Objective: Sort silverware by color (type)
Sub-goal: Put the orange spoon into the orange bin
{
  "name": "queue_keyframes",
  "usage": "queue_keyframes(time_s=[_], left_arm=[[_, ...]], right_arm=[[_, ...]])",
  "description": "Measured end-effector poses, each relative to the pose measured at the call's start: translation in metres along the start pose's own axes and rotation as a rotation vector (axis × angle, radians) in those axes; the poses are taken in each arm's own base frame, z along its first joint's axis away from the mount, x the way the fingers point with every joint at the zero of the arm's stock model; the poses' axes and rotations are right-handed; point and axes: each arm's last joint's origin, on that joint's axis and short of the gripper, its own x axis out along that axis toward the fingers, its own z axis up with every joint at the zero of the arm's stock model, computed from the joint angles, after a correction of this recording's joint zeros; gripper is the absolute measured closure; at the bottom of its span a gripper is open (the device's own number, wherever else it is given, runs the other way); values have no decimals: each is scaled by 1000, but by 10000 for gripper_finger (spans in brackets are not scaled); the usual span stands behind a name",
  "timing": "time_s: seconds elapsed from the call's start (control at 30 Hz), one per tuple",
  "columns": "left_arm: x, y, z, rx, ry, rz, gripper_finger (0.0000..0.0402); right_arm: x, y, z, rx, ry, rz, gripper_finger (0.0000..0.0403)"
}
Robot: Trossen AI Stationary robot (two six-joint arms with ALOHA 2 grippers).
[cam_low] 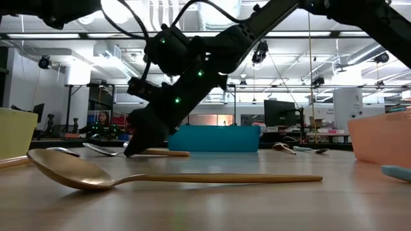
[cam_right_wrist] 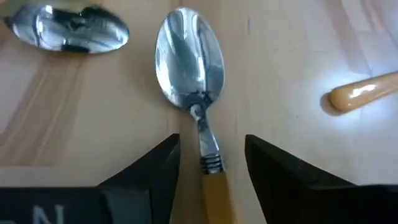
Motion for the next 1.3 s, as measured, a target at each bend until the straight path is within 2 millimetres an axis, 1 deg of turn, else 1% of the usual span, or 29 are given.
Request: queue_keyframes(time_s=[0.17, 0.3, 0.4, 0.47, 0.6, 0.8, 0.97, 1.07, 1.17, 1.3], left_arm=[[0, 0, 0, 11, -1, 0, 327], [0, 1, 1, 28, -7, 3, 327], [0, 2, 4, 42, -25, 12, 327], [0, 4, 7, 56, -46, 24, 327], [-1, 8, 14, 76, -86, 51, 327], [-1, 8, 14, 67, -91, 53, 327], [-1, 9, 14, 61, -92, 53, 327], [-1, 9, 15, 54, -93, 54, 327], [-1, 9, 15, 53, -92, 54, 327], [-1, 9, 15, 52, -93, 54, 327]], right_arm=[[6, -5, -6, 39, 17, 10, 246], [15, -9, -15, 101, 32, 76, 270], [20, -11, -21, 135, 41, 128, 295], [23, -10, -25, 136, 56, 134, 318], [23, -10, -26, 134, 65, 135, 368], [21, -9, -24, 138, 59, 136, 372], [12, -11, -15, 203, 42, 124, 372], [1, -11, -7, 257, 48, 112, 372], [-12, -10, 2, 292, 56, 113, 372], [-36, -13, 20, 353, 41, 58, 372]])
